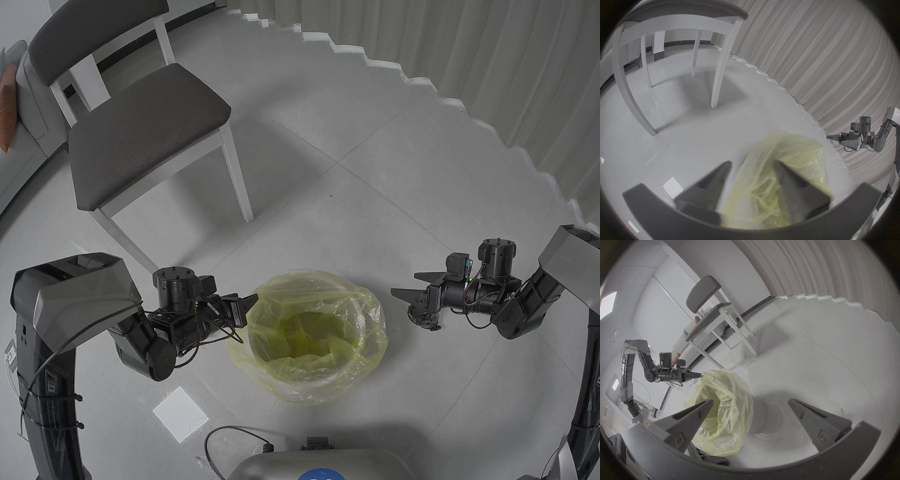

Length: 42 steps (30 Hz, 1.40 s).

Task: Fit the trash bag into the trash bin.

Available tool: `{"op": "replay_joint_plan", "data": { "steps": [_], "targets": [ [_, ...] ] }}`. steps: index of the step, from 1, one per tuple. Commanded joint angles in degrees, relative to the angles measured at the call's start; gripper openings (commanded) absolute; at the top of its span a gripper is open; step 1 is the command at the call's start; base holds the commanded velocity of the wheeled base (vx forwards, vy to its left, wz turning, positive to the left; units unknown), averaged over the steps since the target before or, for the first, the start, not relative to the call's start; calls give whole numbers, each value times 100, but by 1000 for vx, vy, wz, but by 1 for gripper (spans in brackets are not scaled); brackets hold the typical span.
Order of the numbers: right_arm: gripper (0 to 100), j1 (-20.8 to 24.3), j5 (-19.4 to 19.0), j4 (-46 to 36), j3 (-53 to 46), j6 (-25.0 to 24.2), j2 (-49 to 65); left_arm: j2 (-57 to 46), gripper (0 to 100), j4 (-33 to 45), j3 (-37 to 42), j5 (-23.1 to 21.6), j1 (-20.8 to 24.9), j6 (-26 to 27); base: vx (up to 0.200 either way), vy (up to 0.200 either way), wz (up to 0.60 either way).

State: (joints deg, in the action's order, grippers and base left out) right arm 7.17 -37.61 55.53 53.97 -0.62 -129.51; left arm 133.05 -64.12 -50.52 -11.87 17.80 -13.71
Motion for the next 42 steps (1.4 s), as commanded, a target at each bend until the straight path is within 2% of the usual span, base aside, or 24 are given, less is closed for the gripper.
{"op": "replay_joint_plan", "data": {
  "steps": [1,9,23,34,42],
  "targets": [
    [100,4,-1,2,8,1,-13,55,0,-4,7,1,22,-8,0,0,0],
    [100,4,-1,-60,114,1,-30,81,0,-21,-107,1,-13,-26,0,0,0],
    [100,39,-10,-297,509,1,-83,556,0,-39,-758,54,22,-272,0,0,0],
    [100,443,-1,-939,1485,53,-470,353,0,-188,-679,54,48,-465,0,0,0],
    [100,672,-1,-1035,1617,71,-654,266,0,-303,-635,54,101,-474,0,0,0]
  ]
}}
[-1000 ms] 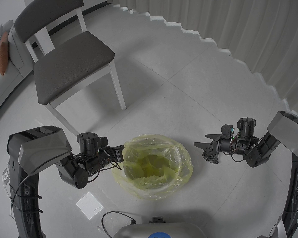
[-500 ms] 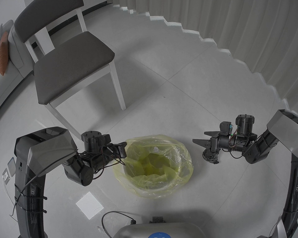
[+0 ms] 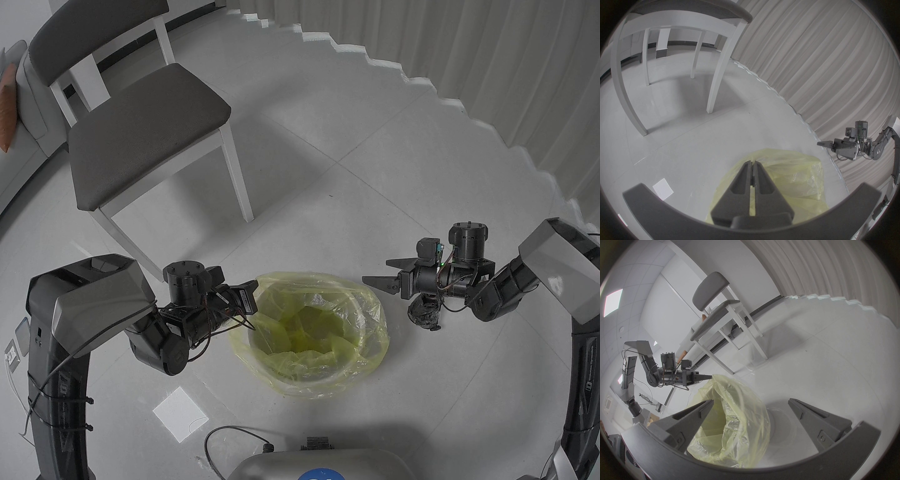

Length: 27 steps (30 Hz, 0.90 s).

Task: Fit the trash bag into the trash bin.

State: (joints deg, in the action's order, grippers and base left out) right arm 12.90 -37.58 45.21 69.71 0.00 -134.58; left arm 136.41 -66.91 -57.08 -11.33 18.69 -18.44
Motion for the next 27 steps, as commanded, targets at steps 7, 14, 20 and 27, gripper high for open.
{"op": "replay_joint_plan", "data": {
  "steps": [7,14,20,27],
  "targets": [
    [100,196,-3,-136,-10,237,-244,-80,0,-41,39,-10,12,-1,0,0,0],
    [100,204,-3,-487,87,492,-253,-141,0,-41,47,-28,12,-1,0,0,0],
    [0,204,-3,-487,184,519,-314,-132,0,-50,65,-28,12,-1,0,0,0],
    [0,231,-3,-487,272,519,-288,-97,0,-243,153,-45,12,-1,0,0,0]
  ]
}}
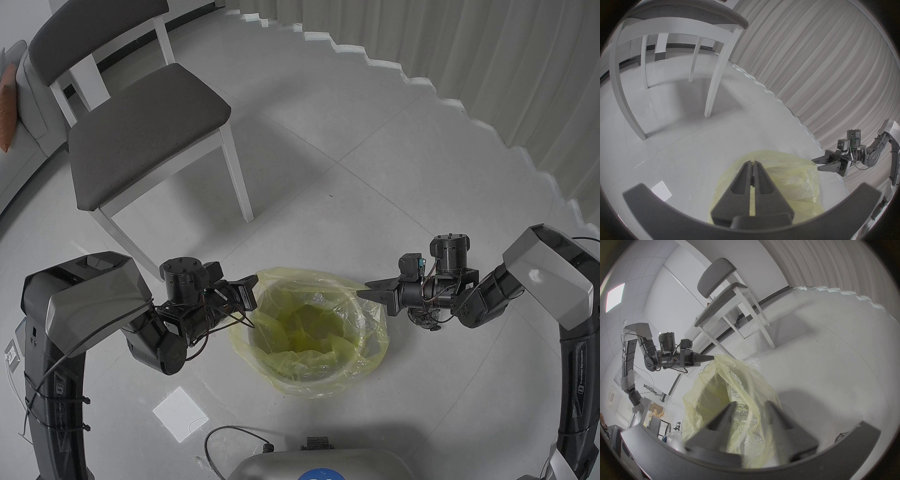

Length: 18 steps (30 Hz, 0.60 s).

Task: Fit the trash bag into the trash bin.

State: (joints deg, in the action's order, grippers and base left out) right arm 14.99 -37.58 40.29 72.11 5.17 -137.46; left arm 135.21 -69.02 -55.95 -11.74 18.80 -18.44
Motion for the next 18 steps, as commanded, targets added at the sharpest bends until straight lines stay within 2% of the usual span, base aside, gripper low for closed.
{"op": "replay_joint_plan", "data": {
  "steps": [1,18],
  "targets": [
    [0,21,-3,5,49,2,0,15,0,-41,50,-4,1,-1,0,0,0],
    [0,12,-3,-30,339,2,-26,32,0,-120,-38,-4,-60,-1,0,0,0]
  ]
}}
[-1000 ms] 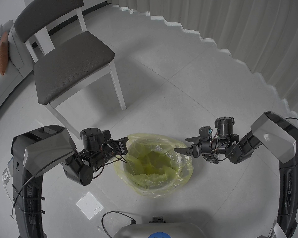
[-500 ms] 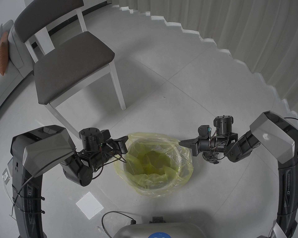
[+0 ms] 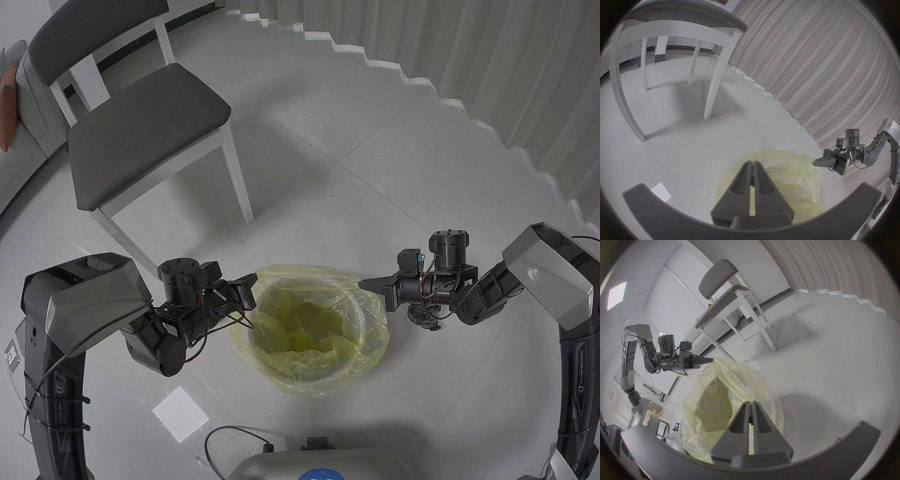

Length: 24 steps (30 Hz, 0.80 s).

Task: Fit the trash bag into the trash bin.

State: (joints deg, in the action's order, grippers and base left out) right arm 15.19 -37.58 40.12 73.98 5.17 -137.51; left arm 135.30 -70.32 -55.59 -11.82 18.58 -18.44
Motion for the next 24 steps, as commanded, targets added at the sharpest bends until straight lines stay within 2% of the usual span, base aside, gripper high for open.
{"op": "replay_joint_plan", "data": {
  "steps": [1,10,24],
  "targets": [
    [0,-7,-3,-48,195,2,-21,31,0,9,-110,-4,-47,-1,0,0,0],
    [0,-16,-3,-224,705,2,-303,479,0,-35,-488,5,-214,-10,0,0,0],
    [0,10,-3,-30,784,2,-769,1130,0,-474,-716,5,-258,-195,0,0,0]
  ]
}}
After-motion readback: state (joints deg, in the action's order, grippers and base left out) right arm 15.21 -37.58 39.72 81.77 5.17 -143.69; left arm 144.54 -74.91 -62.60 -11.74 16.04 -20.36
